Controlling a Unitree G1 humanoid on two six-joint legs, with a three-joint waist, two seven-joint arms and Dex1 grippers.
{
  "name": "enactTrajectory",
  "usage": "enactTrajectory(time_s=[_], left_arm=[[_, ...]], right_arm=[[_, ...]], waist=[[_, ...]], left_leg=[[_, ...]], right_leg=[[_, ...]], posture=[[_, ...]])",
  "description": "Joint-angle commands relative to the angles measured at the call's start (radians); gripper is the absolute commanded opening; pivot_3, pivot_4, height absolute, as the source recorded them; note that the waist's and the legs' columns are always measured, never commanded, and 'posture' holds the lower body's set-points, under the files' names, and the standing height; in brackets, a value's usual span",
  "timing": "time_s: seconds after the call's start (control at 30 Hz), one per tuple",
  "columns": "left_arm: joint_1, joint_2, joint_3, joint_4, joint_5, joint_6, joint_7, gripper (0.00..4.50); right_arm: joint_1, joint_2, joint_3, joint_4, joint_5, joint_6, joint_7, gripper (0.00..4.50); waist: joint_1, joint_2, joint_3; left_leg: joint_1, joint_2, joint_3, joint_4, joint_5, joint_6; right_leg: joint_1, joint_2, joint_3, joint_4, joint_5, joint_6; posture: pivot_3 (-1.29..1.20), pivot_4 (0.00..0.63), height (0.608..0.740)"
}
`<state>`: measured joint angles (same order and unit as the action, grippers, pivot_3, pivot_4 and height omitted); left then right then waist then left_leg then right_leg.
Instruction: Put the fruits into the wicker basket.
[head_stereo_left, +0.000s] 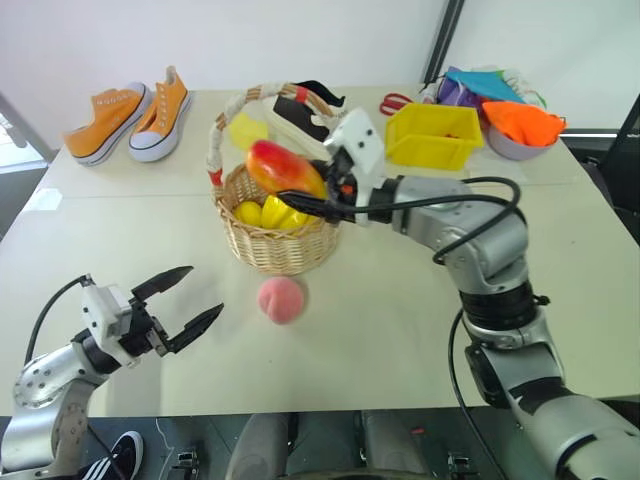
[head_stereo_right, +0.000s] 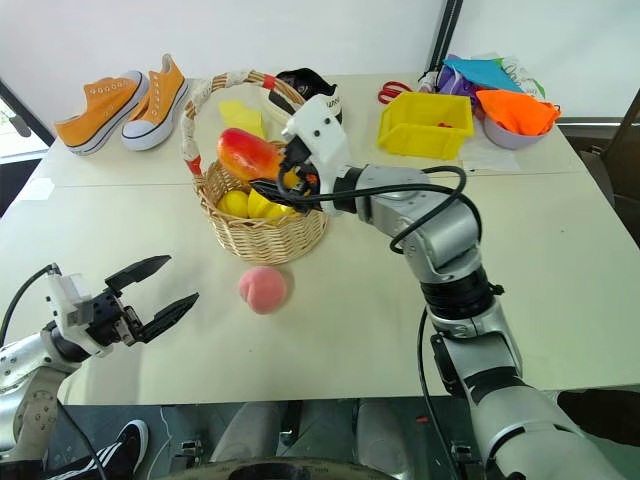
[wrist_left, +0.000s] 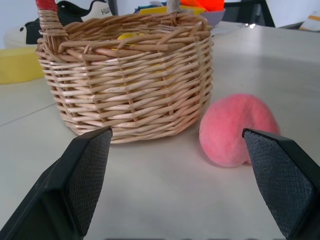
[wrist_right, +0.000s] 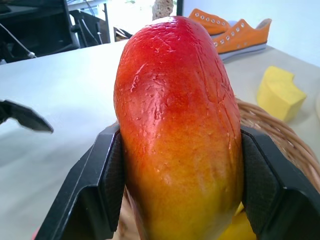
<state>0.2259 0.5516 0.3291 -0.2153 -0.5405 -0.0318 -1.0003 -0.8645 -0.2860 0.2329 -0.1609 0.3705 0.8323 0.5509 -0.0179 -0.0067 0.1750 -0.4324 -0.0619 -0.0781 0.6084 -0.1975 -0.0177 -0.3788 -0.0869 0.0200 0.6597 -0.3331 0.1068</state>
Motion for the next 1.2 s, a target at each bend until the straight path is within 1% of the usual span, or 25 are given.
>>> enactTrajectory(time_s=[0.03,0.1,0.13,0.2,0.33,0.47,0.5,0.53,0.6,0.7,0.77,0.83,1.03,1.1,1.2], left_arm=[[-0.003,-0.004,-0.004,-0.021,0.012,-0.02,0.017,4.5],[-0.002,-0.006,-0.008,-0.024,0.003,-0.014,0.011,4.5],[-0.001,-0.006,-0.01,-0.024,0.001,-0.013,0.008,4.5],[-0.002,-0.004,-0.011,-0.025,-0.003,-0.012,0.003,4.5],[-0.016,0.001,-0.022,-0.032,-0.004,-0.002,0.004,4.5],[-0.042,0.011,-0.048,-0.101,-0.046,0.069,0.025,4.5],[-0.049,0.02,-0.073,-0.124,-0.033,0.083,0.022,4.5],[-0.067,0.03,-0.101,-0.149,-0.035,0.126,0.03,4.5],[-0.096,0.044,-0.142,-0.177,-0.032,0.162,0.029,4.5],[-0.119,0.047,-0.178,-0.187,-0.042,0.203,0.026,4.5],[-0.134,0.049,-0.2,-0.183,-0.04,0.224,0.022,4.5],[-0.163,0.047,-0.238,-0.146,0.012,0.209,0.021,4.5],[-0.207,0.041,-0.295,-0.097,0.088,0.197,0.036,4.5],[-0.208,0.041,-0.305,-0.087,0.118,0.188,0.044,4.5],[-0.202,0.042,-0.31,-0.083,0.125,0.188,0.044,4.5]], right_arm=[[-0.02,0.021,-0.013,0.011,-0.026,-0.057,-0.009,3.52],[-0.018,0.03,-0.019,0.018,-0.038,-0.067,-0.02,4.42],[-0.017,0.035,-0.027,0.018,-0.037,-0.067,-0.024,4.48],[-0.008,0.033,-0.036,0.001,-0.028,-0.061,-0.016,4.48],[0.056,-0.031,-0.127,-0.101,0.058,-0.062,0.061,4.48],[0.214,-0.201,-0.244,-0.225,0.196,-0.09,0.274,4.48],[0.271,-0.256,-0.281,-0.242,0.224,-0.09,0.321,4.48],[0.358,-0.325,-0.333,-0.278,0.252,-0.118,0.401,4.48],[0.481,-0.414,-0.406,-0.324,0.281,-0.148,0.479,4.48],[0.605,-0.489,-0.462,-0.351,0.281,-0.217,0.551,4.48],[0.664,-0.519,-0.483,-0.361,0.274,-0.259,0.578,4.48],[0.702,-0.538,-0.492,-0.364,0.265,-0.271,0.572,4.48],[0.714,-0.541,-0.478,-0.377,0.264,-0.285,0.523,4.48],[0.73,-0.553,-0.475,-0.374,0.251,-0.294,0.528,4.48],[0.758,-0.573,-0.481,-0.373,0.256,-0.297,0.543,4.48]], waist=[[0.0,0.0,0.0],[0.0,0.0,0.0],[-0.001,0.0,0.0],[-0.002,0.0,0.0],[0.004,0.0,0.0],[0.012,-0.001,0.0],[0.014,-0.001,0.0],[0.012,-0.001,0.0],[0.01,0.0,0.0],[-0.003,0.001,0.001],[-0.004,0.002,0.001],[0.003,0.002,0.001],[0.008,0.001,0.001],[0.01,0.001,0.001],[0.013,0.001,0.001]], left_leg=[[0.0,0.0,0.0,0.0,0.0,0.0],[0.0,0.0,0.0,0.0,0.0,0.0],[0.0,0.0,0.0,0.0,0.0,0.0],[0.0,0.0,0.0,0.0,0.0,0.0],[0.0,0.0,0.0,0.0,0.0,-0.001],[0.0,0.0,0.0,0.0,0.0,0.0],[0.0,0.0,0.0,0.001,0.0,0.0],[0.0,0.0,-0.001,0.001,0.0,0.0],[0.0,0.0,0.0,0.001,0.0,0.001],[-0.001,0.001,0.001,0.0,0.0,0.001],[0.0,0.002,0.001,0.0,0.0,0.001],[0.001,0.003,0.001,0.0,0.0,0.001],[0.001,0.003,0.001,0.003,0.0,0.001],[0.001,0.003,0.001,0.002,0.0,0.001],[0.0,0.003,0.001,0.002,0.0,0.001]], right_leg=[[0.0,0.0,0.0,0.0,0.0,0.0],[-0.001,0.0,0.0,0.001,0.0,0.001],[-0.001,0.0,0.0,0.002,0.0,0.001],[-0.002,0.0,0.0,0.003,0.0,0.001],[-0.002,0.0,0.0,0.003,0.0,0.001],[0.001,0.0,-0.001,0.0,0.0,0.0],[0.002,0.0,-0.001,-0.001,0.0,0.0],[0.004,0.0,-0.002,-0.002,0.0,0.0],[0.007,-0.001,-0.001,-0.003,0.0,0.0],[0.006,0.0,-0.001,-0.003,0.0,0.0],[0.006,0.001,0.0,-0.001,0.0,0.0],[0.006,0.003,0.0,-0.001,0.0,0.0],[0.008,0.002,0.0,-0.002,0.0,0.0],[0.008,0.002,0.0,-0.002,0.0,-0.001],[0.007,0.002,-0.001,-0.003,0.0,-0.001]], posture=[[0.0,0.15,0.74],[0.0,0.15,0.74],[0.0,0.15,0.74],[0.0,0.15,0.74],[0.0,0.15,0.74],[0.0,0.15,0.74],[0.0,0.15,0.74],[0.0,0.15,0.74],[0.0,0.15,0.74],[0.0,0.15,0.74],[0.0,0.15,0.74],[0.0,0.15,0.74],[0.0,0.15,0.74],[0.0,0.15,0.74],[0.0,0.15,0.74]])
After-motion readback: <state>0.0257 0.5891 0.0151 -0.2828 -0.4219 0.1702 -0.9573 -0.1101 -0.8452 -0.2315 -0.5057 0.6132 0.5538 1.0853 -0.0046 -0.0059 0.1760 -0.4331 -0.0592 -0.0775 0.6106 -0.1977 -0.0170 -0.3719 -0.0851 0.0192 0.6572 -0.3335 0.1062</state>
